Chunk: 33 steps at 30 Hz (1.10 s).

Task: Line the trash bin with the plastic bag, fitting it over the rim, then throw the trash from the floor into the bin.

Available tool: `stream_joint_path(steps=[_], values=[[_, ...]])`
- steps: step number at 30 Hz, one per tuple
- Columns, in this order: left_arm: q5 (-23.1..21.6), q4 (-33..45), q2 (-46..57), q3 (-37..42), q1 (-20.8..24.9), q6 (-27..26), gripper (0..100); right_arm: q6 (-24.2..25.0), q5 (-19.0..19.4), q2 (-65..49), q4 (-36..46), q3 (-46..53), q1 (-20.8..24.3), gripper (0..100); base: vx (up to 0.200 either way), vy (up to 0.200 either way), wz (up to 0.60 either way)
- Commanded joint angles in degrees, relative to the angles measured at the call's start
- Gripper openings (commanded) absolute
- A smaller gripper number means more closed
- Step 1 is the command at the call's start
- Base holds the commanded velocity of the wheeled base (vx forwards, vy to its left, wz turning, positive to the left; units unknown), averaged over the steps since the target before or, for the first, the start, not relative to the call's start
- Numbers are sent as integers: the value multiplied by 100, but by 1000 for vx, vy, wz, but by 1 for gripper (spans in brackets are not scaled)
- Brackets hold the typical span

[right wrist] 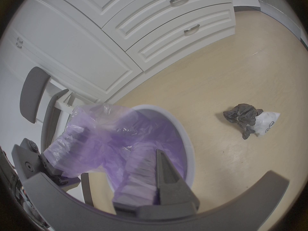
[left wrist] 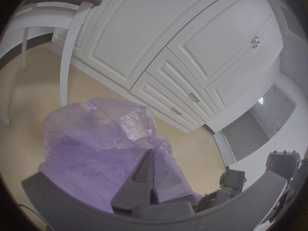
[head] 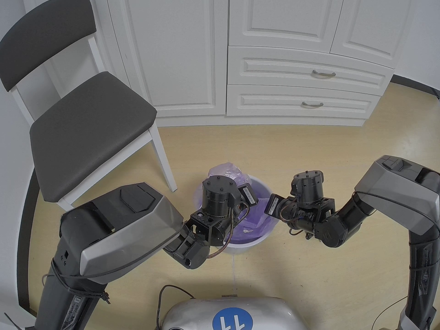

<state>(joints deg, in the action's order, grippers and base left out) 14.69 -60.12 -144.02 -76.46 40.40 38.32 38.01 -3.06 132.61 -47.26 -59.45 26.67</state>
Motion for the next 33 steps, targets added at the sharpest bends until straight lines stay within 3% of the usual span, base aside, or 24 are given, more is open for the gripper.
stream_joint_path(steps=[1,7,21,25,33], values=[[8,9,-170,-18,12,1,0,-4,-2,125,24,-66,-4,0,0,0,0],[8,80,-302,-71,47,1,0,-13,-2,134,15,-40,-4,0,0,0,0],[131,1047,-592,-686,-102,-87,0,-31,-2,221,24,-49,31,0,0,0,0],[324,1196,-654,-809,-138,-202,0,-31,-2,248,24,-66,31,0,0,0,0],[280,1187,-205,-510,-217,-237,0,-57,-10,-148,68,22,-13,0,0,0,0]])
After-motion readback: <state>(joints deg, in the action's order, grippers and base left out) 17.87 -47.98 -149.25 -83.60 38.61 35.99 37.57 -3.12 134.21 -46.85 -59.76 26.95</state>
